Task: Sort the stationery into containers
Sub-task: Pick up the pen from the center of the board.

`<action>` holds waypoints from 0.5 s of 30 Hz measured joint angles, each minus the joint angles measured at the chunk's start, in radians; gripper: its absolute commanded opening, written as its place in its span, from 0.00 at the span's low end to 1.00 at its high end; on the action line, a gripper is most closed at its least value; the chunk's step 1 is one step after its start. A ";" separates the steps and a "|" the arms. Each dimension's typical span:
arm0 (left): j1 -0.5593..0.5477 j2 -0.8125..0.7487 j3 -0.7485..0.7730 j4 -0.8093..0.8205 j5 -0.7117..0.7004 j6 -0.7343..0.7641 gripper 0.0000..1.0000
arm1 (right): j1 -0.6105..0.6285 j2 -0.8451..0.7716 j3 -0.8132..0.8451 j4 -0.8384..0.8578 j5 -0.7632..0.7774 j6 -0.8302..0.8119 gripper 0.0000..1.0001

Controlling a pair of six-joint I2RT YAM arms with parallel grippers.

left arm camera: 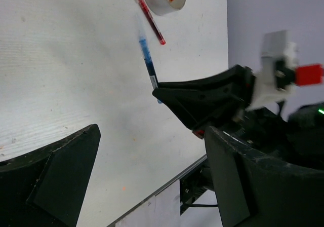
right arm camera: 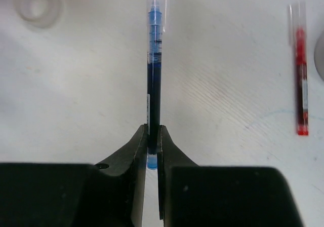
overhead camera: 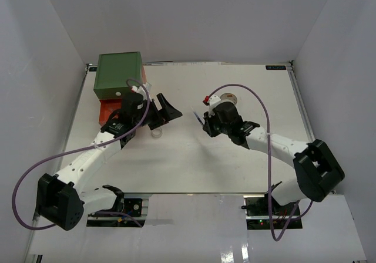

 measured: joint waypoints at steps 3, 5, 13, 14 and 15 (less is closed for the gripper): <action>-0.061 0.064 0.000 0.027 -0.041 -0.032 0.92 | 0.044 -0.090 -0.030 0.067 -0.024 0.012 0.08; -0.096 0.105 0.003 0.040 -0.064 -0.045 0.90 | 0.064 -0.131 -0.050 0.101 -0.038 0.018 0.09; -0.180 0.204 0.038 0.075 -0.133 -0.074 0.74 | 0.096 -0.212 -0.105 0.167 -0.060 0.039 0.09; -0.185 0.207 0.039 0.081 -0.137 -0.077 0.72 | 0.097 -0.217 -0.108 0.172 -0.064 0.041 0.09; -0.189 0.208 0.039 0.087 -0.142 -0.079 0.67 | 0.097 -0.220 -0.112 0.180 -0.068 0.043 0.09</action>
